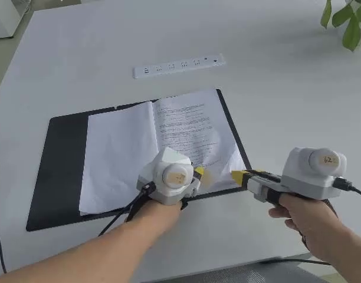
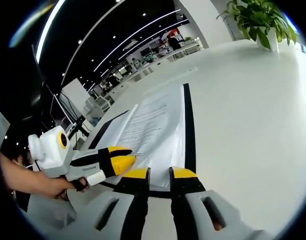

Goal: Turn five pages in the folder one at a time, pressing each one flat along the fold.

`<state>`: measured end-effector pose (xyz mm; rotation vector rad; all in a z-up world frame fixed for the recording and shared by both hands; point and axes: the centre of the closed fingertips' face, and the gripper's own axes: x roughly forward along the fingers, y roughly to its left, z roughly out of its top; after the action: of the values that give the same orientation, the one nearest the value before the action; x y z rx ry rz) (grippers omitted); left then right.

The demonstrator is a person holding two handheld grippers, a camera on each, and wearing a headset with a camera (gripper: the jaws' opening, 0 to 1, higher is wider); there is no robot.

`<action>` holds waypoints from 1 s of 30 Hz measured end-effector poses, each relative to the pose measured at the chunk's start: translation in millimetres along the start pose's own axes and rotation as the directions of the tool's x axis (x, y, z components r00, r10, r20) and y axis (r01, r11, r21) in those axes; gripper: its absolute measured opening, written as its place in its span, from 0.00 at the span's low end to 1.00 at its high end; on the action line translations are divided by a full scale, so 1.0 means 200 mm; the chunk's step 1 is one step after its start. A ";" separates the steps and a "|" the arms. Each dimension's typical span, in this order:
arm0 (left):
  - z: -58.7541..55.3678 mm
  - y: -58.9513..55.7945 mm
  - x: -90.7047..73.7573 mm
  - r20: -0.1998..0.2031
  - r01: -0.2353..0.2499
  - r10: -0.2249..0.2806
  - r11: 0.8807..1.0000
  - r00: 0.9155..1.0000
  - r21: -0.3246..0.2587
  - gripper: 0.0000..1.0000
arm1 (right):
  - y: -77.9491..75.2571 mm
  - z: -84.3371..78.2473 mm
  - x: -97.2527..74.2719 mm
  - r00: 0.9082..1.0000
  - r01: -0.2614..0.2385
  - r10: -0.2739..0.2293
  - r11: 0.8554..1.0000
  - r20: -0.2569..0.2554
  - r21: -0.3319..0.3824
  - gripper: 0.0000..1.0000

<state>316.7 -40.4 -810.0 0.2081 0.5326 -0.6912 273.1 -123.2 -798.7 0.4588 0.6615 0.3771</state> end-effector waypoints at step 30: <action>0.01 0.00 0.00 -0.001 0.005 -0.005 1.000 1.000 -0.011 0.13 | 0.13 0.13 -0.07 0.985 -0.155 0.130 0.951 0.111 0.266 0.00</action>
<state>316.8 -41.7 -808.7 0.1965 0.5381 -0.6927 275.0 -114.7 -760.0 0.7873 0.5946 0.4001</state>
